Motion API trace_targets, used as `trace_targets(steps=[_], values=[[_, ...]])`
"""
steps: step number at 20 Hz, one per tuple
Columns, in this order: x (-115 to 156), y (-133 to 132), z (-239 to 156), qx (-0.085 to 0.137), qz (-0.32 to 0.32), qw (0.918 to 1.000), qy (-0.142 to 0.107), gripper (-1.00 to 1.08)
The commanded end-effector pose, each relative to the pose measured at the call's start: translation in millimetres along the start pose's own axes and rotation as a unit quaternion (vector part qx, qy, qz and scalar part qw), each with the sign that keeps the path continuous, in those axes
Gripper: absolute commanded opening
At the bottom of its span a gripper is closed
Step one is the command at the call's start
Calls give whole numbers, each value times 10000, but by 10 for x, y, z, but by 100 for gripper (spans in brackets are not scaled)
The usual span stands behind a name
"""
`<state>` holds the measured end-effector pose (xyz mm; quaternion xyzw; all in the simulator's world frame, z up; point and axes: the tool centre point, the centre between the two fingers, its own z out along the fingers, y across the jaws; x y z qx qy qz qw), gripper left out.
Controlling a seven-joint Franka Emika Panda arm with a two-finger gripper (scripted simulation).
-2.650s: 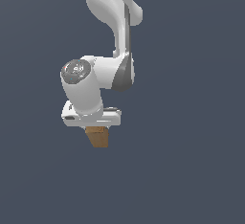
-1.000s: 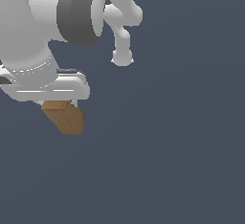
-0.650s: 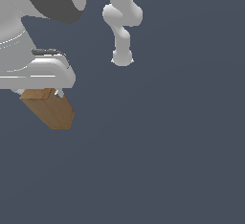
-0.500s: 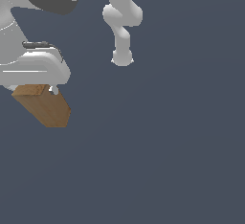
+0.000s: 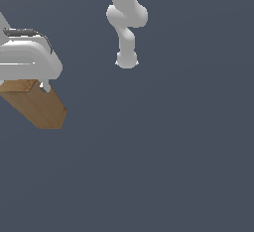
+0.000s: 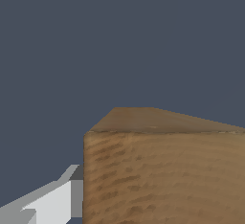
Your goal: Pick up the object and move it to a goal position.
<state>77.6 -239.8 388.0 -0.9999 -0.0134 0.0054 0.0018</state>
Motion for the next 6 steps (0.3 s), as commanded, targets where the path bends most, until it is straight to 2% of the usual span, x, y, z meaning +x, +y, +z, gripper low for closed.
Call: trace_targets(steps=[1,6], values=[[6,14,-94,-18,-2,10000,51,-100],[9,24,-112,-18,-2,10000,51,-100]])
